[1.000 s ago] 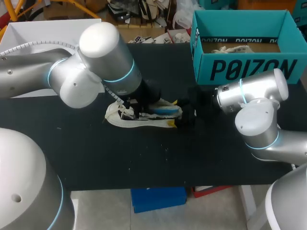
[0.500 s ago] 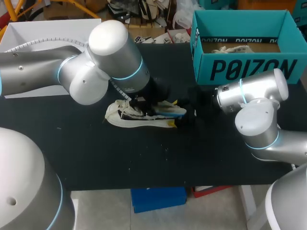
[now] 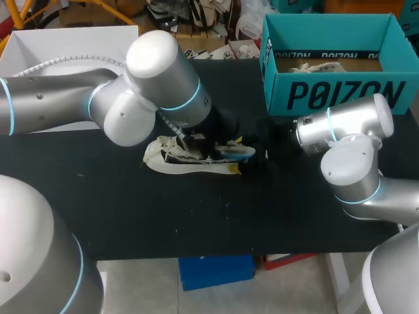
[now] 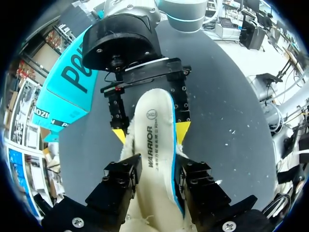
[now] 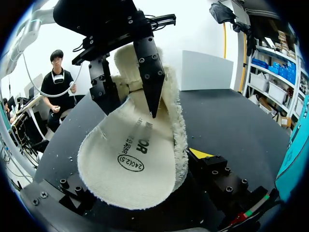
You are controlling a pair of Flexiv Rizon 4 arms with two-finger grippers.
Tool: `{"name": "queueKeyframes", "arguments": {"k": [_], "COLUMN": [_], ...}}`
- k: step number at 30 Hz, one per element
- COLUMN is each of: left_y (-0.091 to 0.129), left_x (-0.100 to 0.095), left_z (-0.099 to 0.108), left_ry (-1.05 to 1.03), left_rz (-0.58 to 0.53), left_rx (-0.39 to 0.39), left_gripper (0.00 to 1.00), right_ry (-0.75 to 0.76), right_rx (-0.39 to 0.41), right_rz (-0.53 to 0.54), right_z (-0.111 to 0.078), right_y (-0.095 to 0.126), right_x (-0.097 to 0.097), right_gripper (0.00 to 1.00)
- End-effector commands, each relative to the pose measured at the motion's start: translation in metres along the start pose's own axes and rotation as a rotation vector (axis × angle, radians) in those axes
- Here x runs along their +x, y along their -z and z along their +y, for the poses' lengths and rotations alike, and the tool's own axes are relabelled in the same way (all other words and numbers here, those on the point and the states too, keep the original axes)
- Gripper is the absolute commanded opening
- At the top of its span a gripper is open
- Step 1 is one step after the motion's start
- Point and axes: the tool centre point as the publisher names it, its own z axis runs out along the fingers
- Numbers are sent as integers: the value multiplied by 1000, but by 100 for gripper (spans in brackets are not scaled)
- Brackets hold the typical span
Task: Take the shoe out of the shoebox, open the shoe tongue, remove and reinsert the insole, then place the shoe into the shoebox
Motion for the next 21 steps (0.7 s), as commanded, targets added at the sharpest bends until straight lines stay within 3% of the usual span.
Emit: {"name": "queueKeyframes", "arguments": {"k": [1, 10, 12, 13, 21], "left_y": [-7, -10, -9, -8, 20], "left_x": [-4, -10, -10, -10, 8], "left_z": [-3, -14, -16, -17, -13], "left_ry": [-7, -35, -40, -42, -72], "left_rz": [-1, -14, -16, -17, -28], "left_rx": [12, 26, 26, 26, 63], "left_gripper": [40, 33, 16, 0, 0], "right_ry": [-1, -1, -1, -1, -1], "right_rx": [3, 3, 3, 3, 3], "right_rz": [-1, -1, -1, -1, -1], "right_z": [-2, -2, -2, -2, -2], "right_y": [-1, -1, -1, -1, -1], "right_x": [-1, -1, -1, -1, -1], "right_gripper": [0, 0, 0, 0, 0]}}
